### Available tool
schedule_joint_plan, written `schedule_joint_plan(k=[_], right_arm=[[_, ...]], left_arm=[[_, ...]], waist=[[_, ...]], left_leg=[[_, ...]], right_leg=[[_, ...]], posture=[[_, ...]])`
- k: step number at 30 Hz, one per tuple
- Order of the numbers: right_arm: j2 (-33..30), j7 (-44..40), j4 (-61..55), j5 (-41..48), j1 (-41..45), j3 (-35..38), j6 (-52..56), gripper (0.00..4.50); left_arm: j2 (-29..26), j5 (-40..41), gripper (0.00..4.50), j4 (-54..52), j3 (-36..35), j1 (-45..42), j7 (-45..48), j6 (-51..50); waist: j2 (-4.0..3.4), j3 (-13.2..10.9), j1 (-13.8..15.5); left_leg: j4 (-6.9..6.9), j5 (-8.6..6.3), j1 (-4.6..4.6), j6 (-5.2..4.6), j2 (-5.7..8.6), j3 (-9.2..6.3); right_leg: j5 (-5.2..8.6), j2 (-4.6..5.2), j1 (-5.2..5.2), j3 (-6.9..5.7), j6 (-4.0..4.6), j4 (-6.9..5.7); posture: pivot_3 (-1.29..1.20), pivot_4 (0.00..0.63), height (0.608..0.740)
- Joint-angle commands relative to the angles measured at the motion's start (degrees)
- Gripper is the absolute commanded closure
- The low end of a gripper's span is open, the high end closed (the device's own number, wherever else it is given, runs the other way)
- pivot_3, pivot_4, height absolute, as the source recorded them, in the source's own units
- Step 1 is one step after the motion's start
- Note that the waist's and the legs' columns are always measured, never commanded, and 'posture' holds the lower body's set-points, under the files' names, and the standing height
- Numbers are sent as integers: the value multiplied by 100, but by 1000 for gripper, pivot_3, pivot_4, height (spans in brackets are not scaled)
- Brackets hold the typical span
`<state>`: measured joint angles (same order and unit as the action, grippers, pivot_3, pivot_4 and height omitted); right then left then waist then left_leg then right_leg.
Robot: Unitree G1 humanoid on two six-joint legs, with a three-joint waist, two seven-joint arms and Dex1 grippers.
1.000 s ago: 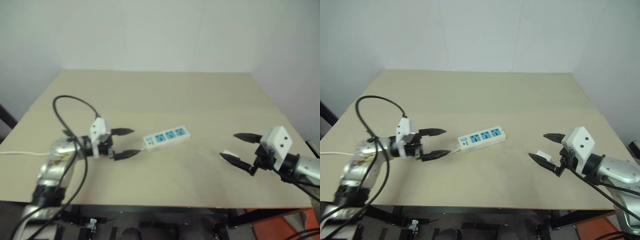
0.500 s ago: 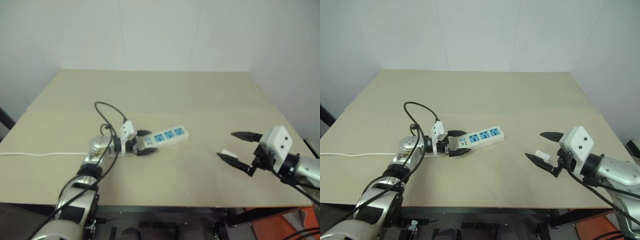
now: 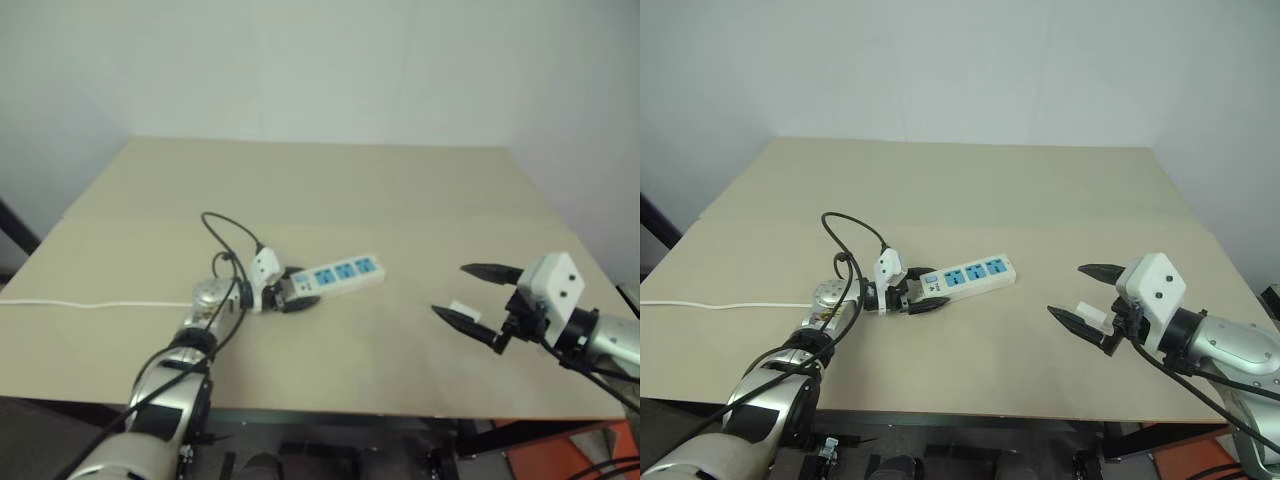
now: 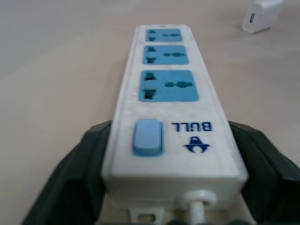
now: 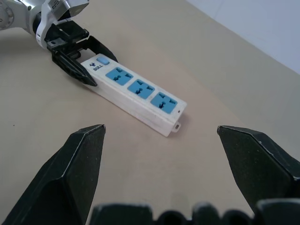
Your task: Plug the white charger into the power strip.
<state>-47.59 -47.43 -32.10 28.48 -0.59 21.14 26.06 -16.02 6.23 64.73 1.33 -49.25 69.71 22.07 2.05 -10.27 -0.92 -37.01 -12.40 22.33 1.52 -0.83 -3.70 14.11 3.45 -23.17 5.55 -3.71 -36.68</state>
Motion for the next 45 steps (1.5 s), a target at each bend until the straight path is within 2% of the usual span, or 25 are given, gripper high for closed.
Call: schedule_joint_plan(k=[1,4,7,11,14,17,19,22,26,36,45], right_arm=[[-94,-42,-104,139,103,68,25,0],[-135,-147,25,207,186,60,48,0],[-408,-306,365,130,535,-111,167,0],[-803,-407,730,96,1060,-447,551,0],[-982,151,1237,-269,2483,-1461,1936,0],[-931,226,1943,-454,4023,-2380,3291,0],[-940,43,2326,-510,4703,-2847,3800,0],[-1063,-250,2648,-702,5201,-3418,4021,0],[-1197,-640,3001,-997,5545,-4001,3935,0],[-1468,-1798,3370,-1601,5810,-4908,3538,0],[-1266,-2507,3969,-2229,5922,-5413,2972,0]], left_arm=[[106,116,1216,-50,-55,-51,379,-23],[93,141,1216,-196,-10,-15,774,-87],[53,268,1216,-746,92,131,1397,-228],[34,282,1216,-1240,185,332,1699,-368],[-14,320,1216,-1763,327,649,1967,-567],[-99,326,1216,-2192,466,942,2115,-715],[-157,349,1216,-2450,533,1103,2126,-855],[-241,346,1216,-2758,600,1295,2042,-1008],[-365,389,1216,-3143,625,1533,1870,-1248],[-681,533,1216,-3772,583,1973,1499,-1695],[-940,693,1216,-4172,617,2243,1334,-1978]], waist=[[0,0,13],[0,0,11],[-1,0,-7],[-1,-1,-12],[-6,-2,-91],[-11,-5,-133],[-13,-6,-125],[-14,-6,-108],[-15,-5,-119],[-21,-3,-186],[-23,-2,-188]], left_leg=[[0,0,1,0,0,0],[0,0,1,0,0,0],[-2,0,0,0,1,1],[-1,0,1,0,-2,0],[-4,0,2,0,-1,1],[-4,1,1,-1,-4,1],[-1,1,6,-1,-7,-5],[0,-1,25,-4,-5,-11],[-28,-2,90,-5,0,-11],[-31,-1,81,-5,-5,-11],[-31,-1,78,-5,-8,-10]], right_leg=[[-1,0,0,0,1,1],[-1,0,-1,0,2,0],[-1,1,-1,1,1,-2],[-7,-1,-5,0,13,-2],[-13,0,-6,2,21,-2],[-22,-1,-11,2,39,-10],[-20,-3,-19,-3,45,-12],[-20,1,-29,-10,46,-6],[-24,6,-102,-8,46,-33],[-27,-1,-104,-8,53,-44],[-29,-2,-104,-8,55,-44]], posture=[[0,150,740],[0,150,740],[0,150,740],[0,150,740],[0,150,740],[0,150,740],[0,150,740],[0,150,740],[0,150,740],[0,150,740],[0,150,740]])
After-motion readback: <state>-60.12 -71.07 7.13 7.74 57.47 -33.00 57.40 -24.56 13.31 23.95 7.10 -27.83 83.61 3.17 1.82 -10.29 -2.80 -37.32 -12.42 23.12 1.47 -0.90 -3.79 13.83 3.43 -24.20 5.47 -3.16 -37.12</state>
